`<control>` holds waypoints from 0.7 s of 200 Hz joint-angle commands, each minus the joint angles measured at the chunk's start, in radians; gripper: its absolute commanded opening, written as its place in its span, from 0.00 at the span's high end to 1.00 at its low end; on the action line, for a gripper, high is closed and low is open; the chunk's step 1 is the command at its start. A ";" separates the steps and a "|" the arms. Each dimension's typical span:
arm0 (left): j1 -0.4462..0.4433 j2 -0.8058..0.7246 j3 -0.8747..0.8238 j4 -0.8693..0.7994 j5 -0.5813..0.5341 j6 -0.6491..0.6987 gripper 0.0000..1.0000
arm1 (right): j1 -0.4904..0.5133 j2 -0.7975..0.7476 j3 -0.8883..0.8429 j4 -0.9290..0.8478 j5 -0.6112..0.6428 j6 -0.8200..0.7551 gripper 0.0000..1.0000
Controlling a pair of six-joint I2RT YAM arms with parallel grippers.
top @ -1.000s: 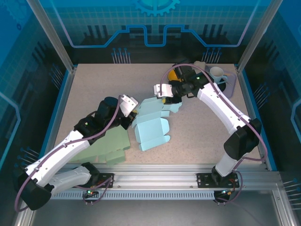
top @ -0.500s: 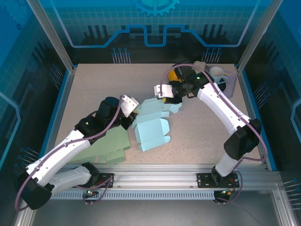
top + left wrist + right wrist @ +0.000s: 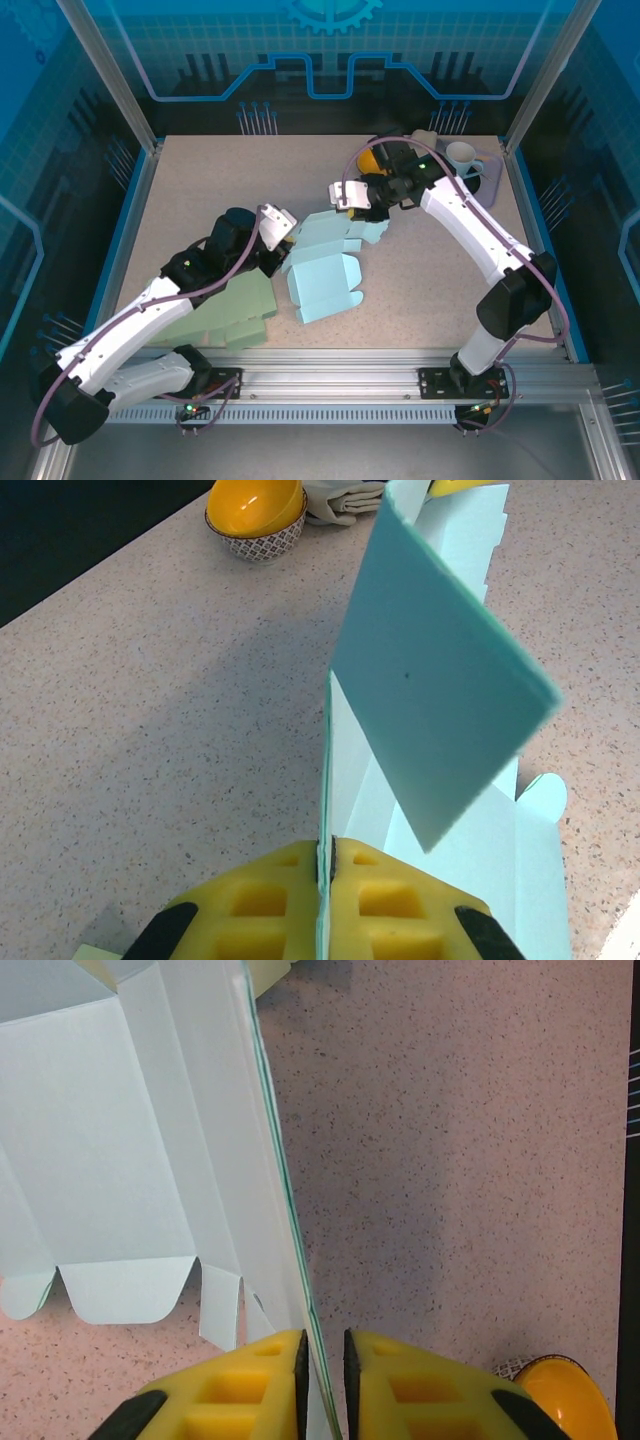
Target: Fold the paper box
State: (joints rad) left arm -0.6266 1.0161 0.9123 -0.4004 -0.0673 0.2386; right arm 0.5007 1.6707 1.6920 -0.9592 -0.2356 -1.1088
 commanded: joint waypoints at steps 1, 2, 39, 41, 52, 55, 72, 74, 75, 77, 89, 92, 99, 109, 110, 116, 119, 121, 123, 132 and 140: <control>-0.010 -0.018 -0.013 0.024 -0.016 0.010 1.00 | -0.019 -0.037 -0.016 -0.021 -0.001 -0.003 0.80; -0.009 -0.018 -0.013 0.024 -0.016 0.011 1.00 | -0.019 -0.037 -0.017 -0.021 -0.001 -0.003 0.80; -0.012 -0.020 -0.015 0.025 -0.016 0.013 1.00 | -0.021 -0.041 -0.025 -0.025 -0.002 -0.003 0.81; -0.013 -0.020 -0.014 0.025 -0.017 0.012 1.00 | -0.020 -0.039 -0.024 -0.024 -0.003 -0.002 0.81; -0.015 -0.021 -0.014 0.026 -0.018 0.012 1.00 | -0.021 -0.037 -0.018 -0.031 -0.005 0.000 0.84; -0.014 -0.021 -0.015 0.026 -0.018 0.012 1.00 | -0.021 -0.038 -0.016 -0.032 -0.005 0.002 0.84; -0.017 -0.021 -0.016 0.028 -0.015 0.011 1.00 | -0.021 -0.036 -0.011 -0.038 -0.009 0.008 0.86; -0.016 -0.021 -0.016 0.027 -0.017 0.010 1.00 | -0.021 -0.035 -0.010 -0.039 -0.009 0.009 0.86; -0.016 -0.022 -0.016 0.027 -0.017 0.011 1.00 | -0.019 -0.035 -0.011 -0.039 -0.010 0.009 0.86; -0.016 -0.022 -0.016 0.028 -0.016 0.011 1.00 | -0.019 -0.036 -0.010 -0.039 -0.010 0.008 0.86; -0.019 -0.022 -0.017 0.031 -0.019 0.011 1.00 | -0.019 -0.036 -0.014 -0.039 -0.009 0.010 0.86; -0.019 -0.023 -0.017 0.031 -0.018 0.009 1.00 | -0.019 -0.036 -0.015 -0.039 -0.008 0.011 0.86; -0.019 -0.024 -0.019 0.033 -0.018 0.009 1.00 | -0.019 -0.037 -0.019 -0.039 -0.008 0.013 0.86; -0.020 -0.024 -0.019 0.034 -0.017 0.008 1.00 | -0.019 -0.038 -0.024 -0.039 -0.010 0.016 0.91; -0.019 -0.024 -0.020 0.034 -0.016 0.008 1.00 | -0.019 -0.038 -0.023 -0.039 -0.010 0.016 0.92; -0.020 -0.022 -0.021 0.034 -0.016 0.007 1.00 | -0.019 -0.040 -0.023 -0.040 -0.010 0.018 1.00; -0.020 -0.022 -0.020 0.033 -0.015 0.007 1.00 | -0.019 -0.039 -0.024 -0.040 -0.010 0.020 1.00; -0.019 -0.022 -0.020 0.032 -0.016 0.007 1.00 | -0.019 -0.040 -0.024 -0.039 -0.007 0.023 1.00; -0.021 -0.022 -0.019 0.032 -0.016 0.006 1.00 | -0.019 -0.040 -0.024 -0.036 -0.002 0.027 1.00; -0.020 -0.025 -0.015 0.028 -0.019 0.000 0.85 | -0.019 -0.042 -0.022 -0.028 0.025 0.049 1.00; -0.019 -0.034 -0.013 0.028 -0.024 -0.008 0.79 | -0.020 -0.042 -0.021 -0.023 0.058 0.069 1.00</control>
State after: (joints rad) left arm -0.6346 1.0161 0.9058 -0.3882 -0.0868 0.2382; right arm 0.4938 1.6535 1.6741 -0.9867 -0.2382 -1.1000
